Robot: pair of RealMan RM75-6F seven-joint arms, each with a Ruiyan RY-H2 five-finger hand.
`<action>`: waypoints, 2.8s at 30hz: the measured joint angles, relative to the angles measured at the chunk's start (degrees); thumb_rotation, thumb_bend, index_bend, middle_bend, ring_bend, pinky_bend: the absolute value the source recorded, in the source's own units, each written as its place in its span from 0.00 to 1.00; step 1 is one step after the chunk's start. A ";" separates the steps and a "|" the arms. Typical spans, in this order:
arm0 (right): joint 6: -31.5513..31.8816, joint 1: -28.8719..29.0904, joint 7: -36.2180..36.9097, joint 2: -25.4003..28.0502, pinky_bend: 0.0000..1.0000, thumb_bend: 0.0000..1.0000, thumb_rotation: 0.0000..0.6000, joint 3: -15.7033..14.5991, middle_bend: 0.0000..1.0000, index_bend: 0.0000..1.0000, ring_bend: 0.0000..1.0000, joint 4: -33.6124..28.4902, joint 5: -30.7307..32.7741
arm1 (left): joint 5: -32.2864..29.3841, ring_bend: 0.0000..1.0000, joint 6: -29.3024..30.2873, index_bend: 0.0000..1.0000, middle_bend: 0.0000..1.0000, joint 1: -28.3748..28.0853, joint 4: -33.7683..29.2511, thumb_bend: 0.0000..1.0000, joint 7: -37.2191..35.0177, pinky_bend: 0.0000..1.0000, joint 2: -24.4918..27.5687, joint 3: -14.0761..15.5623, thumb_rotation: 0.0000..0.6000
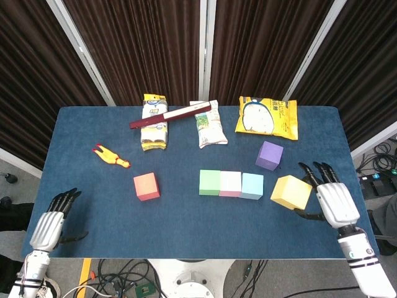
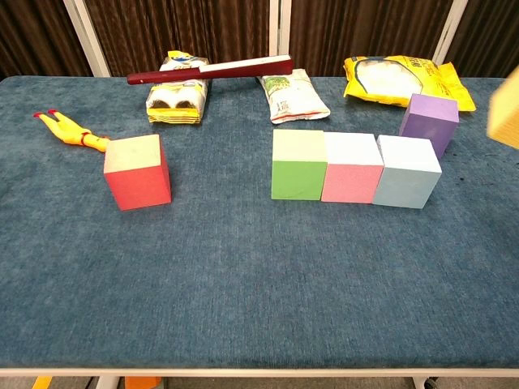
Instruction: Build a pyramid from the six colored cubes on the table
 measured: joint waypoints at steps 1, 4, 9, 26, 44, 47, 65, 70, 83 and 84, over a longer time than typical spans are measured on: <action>-2.27 1.68 2.46 0.71 0.00 0.09 1.00 0.69 0.47 0.00 0.05 0.43 -0.44 | -0.06 0.00 -0.09 0.09 0.03 -0.05 -0.04 0.00 0.07 0.04 -0.03 -0.03 1.00; -8.23 6.45 7.16 1.68 0.00 0.09 1.00 2.42 0.47 0.00 0.05 2.40 -1.28 | -0.33 0.00 -0.43 0.09 0.03 -0.22 -0.13 0.00 0.32 0.04 -0.03 -0.16 1.00; -15.69 13.64 10.42 0.36 0.00 0.10 1.00 4.88 0.47 0.00 0.05 7.41 -1.43 | -0.75 0.00 -0.70 0.09 0.03 -0.35 -0.46 0.00 0.64 0.04 0.20 -0.36 1.00; -27.69 25.36 14.22 -5.17 0.00 0.10 1.00 7.33 0.46 0.00 0.05 16.85 1.47 | -1.31 0.00 -1.20 0.09 0.03 -0.79 -0.06 0.00 0.81 0.04 0.00 -0.78 1.00; -29.98 27.88 7.60 -8.16 0.00 0.10 1.00 4.78 0.46 0.00 0.05 16.35 5.61 | -0.98 0.00 -0.66 0.09 0.03 -0.55 1.28 0.00 -0.98 0.04 -0.24 -0.53 1.00; -30.15 28.19 6.82 -8.43 0.00 0.10 1.00 4.56 0.46 0.00 0.05 16.60 5.86 | -1.00 0.00 -0.69 0.09 0.03 -0.50 1.52 0.00 -1.20 0.04 -0.28 -0.45 1.00; -28.55 28.36 4.98 -9.61 0.00 0.10 1.00 3.35 0.46 0.00 0.05 17.28 6.44 | -1.33 0.00 -0.90 0.09 0.03 -0.20 2.21 0.00 -1.73 0.04 -0.52 -0.20 1.00; -28.61 28.46 4.73 -9.40 0.00 0.10 1.00 3.10 0.46 0.00 0.05 16.93 6.49 | -1.24 0.00 -0.90 0.09 0.03 -0.22 2.25 0.00 -1.72 0.04 -0.53 -0.18 1.00; -28.78 28.66 3.86 -9.67 0.00 0.10 1.00 2.55 0.45 0.00 0.05 17.24 7.38 | -1.17 0.00 -0.82 0.09 0.03 -0.06 2.02 0.00 -1.58 0.04 -0.29 -0.03 1.00; -28.80 28.69 3.79 -9.69 0.00 0.10 1.00 2.52 0.45 0.00 0.05 17.27 7.45 | -1.17 0.00 -0.82 0.09 0.03 -0.03 1.99 0.00 -1.61 0.04 -0.23 -0.01 1.00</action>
